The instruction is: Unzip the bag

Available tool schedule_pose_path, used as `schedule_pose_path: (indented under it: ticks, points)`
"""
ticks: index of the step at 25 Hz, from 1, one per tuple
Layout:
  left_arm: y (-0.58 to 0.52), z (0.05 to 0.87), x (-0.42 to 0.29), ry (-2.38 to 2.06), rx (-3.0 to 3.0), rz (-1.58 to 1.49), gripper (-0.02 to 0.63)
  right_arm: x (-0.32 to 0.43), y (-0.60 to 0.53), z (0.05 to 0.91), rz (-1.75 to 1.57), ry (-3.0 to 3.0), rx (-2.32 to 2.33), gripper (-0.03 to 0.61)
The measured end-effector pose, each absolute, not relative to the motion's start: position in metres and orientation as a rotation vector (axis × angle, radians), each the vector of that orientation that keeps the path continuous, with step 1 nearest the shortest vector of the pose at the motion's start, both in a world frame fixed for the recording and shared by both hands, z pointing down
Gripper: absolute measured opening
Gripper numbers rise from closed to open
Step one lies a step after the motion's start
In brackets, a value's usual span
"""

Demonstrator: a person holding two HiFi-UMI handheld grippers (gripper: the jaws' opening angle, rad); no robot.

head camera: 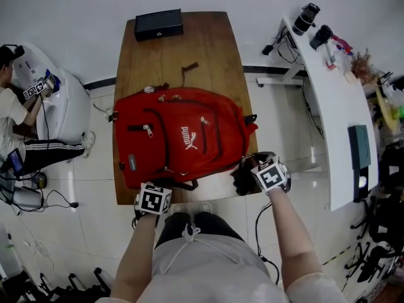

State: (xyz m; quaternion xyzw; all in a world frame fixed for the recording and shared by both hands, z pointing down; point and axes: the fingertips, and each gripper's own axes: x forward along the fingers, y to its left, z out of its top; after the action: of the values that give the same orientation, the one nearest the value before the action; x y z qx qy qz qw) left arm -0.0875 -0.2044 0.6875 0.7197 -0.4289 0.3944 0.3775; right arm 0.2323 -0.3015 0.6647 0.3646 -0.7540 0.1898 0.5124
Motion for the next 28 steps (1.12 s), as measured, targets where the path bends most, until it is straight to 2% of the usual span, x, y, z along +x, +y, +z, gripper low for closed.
schedule_pose_path:
  ticks: [5, 11, 13, 15, 18, 23, 28]
  points:
    - [-0.205, 0.689, -0.088, -1.097, 1.838, 1.025, 0.008, 0.233, -0.298, 0.664, 0.481, -1.806, 0.937, 0.028]
    - [-0.198, 0.681, -0.086, -1.107, 1.847, 1.069, 0.008, 0.238, -0.299, 0.632, 0.485, -1.888, 1.134, 0.109]
    - [-0.193, 0.672, -0.084, -1.125, 1.866, 1.059, 0.008, 0.238, -0.297, 0.614, 0.488, -1.951, 1.185, 0.109]
    - [-0.187, 0.659, -0.081, -1.153, 1.887, 1.034, 0.008, 0.237, -0.293, 0.599, 0.455, -2.006, 1.216, 0.086]
    - [-0.172, 0.639, -0.076, -1.208, 1.916, 0.985, 0.008, 0.234, -0.277, 0.581, 0.408, -2.086, 1.237, 0.008]
    - [-0.156, 0.589, -0.062, -1.311, 2.044, 0.8, 0.008, 0.209, -0.239, 0.555, 0.34, -2.239, 1.218, 0.008]
    - [-0.126, 0.502, -0.041, -1.277, 2.354, 0.369, 0.008, 0.175, -0.188, 0.51, 0.319, -2.44, 1.222, 0.008]
